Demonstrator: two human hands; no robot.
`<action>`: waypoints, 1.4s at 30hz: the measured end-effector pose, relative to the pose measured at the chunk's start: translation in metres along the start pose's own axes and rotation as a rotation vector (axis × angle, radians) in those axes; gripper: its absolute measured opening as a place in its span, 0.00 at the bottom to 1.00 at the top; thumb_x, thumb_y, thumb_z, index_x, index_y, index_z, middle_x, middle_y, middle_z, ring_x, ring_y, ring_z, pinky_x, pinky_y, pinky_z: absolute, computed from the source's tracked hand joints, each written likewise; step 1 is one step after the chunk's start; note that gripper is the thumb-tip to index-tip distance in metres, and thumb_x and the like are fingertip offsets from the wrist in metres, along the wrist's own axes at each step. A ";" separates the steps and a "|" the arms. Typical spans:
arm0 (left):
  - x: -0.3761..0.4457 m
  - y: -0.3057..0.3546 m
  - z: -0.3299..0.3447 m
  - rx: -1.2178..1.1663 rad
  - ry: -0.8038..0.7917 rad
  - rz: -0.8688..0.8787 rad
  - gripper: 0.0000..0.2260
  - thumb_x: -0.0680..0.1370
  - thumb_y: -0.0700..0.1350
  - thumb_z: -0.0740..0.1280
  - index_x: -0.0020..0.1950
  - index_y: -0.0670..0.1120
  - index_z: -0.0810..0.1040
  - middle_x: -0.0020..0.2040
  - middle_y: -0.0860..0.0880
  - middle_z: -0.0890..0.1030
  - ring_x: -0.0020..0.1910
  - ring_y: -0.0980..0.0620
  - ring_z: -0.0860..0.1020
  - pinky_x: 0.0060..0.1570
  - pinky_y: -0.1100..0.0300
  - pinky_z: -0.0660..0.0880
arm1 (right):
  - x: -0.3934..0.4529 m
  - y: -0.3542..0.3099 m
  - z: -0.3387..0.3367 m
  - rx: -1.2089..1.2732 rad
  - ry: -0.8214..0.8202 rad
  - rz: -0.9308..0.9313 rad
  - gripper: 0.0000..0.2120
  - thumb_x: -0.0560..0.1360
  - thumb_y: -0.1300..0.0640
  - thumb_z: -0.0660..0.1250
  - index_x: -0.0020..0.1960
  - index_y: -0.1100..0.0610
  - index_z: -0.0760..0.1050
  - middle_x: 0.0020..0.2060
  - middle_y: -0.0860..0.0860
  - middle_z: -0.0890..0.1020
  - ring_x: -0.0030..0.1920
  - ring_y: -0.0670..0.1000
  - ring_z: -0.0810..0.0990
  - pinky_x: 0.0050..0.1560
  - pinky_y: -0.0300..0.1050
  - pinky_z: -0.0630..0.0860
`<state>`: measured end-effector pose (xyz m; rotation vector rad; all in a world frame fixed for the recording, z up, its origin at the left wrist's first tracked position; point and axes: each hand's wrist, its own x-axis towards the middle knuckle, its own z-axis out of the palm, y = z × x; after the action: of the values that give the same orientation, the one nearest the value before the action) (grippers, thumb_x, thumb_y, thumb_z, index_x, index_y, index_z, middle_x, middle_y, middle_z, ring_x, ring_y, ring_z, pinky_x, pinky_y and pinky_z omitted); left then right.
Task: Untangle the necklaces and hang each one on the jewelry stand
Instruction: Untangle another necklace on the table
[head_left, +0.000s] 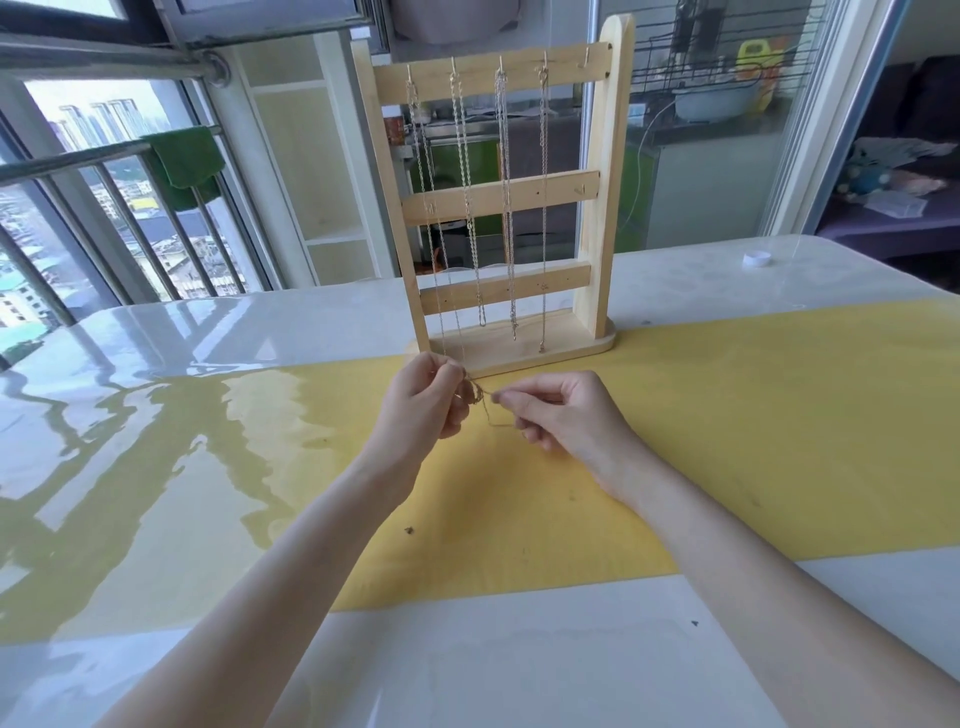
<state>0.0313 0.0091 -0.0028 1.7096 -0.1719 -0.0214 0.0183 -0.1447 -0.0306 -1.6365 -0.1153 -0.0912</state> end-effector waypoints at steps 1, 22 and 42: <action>0.000 0.000 0.000 0.007 -0.011 -0.003 0.10 0.81 0.39 0.56 0.40 0.44 0.68 0.31 0.52 0.71 0.26 0.57 0.66 0.27 0.67 0.64 | 0.000 0.000 0.002 -0.026 0.006 -0.010 0.03 0.74 0.61 0.70 0.46 0.57 0.83 0.26 0.49 0.71 0.26 0.45 0.67 0.30 0.34 0.66; 0.003 0.003 -0.008 0.461 -0.132 0.275 0.07 0.73 0.37 0.71 0.38 0.48 0.82 0.34 0.56 0.82 0.34 0.58 0.80 0.40 0.63 0.75 | 0.000 0.008 0.006 -0.161 0.021 -0.117 0.07 0.72 0.56 0.73 0.42 0.60 0.82 0.22 0.45 0.59 0.27 0.47 0.57 0.35 0.43 0.59; 0.002 0.002 -0.006 0.067 -0.217 -0.088 0.07 0.78 0.35 0.64 0.44 0.45 0.69 0.37 0.48 0.75 0.37 0.55 0.74 0.38 0.66 0.76 | -0.005 -0.006 0.004 -0.181 0.043 -0.144 0.07 0.73 0.61 0.71 0.38 0.52 0.79 0.24 0.39 0.76 0.23 0.43 0.67 0.31 0.38 0.66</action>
<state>0.0342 0.0146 -0.0001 1.7793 -0.2608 -0.2699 0.0122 -0.1409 -0.0258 -1.8045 -0.1967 -0.2532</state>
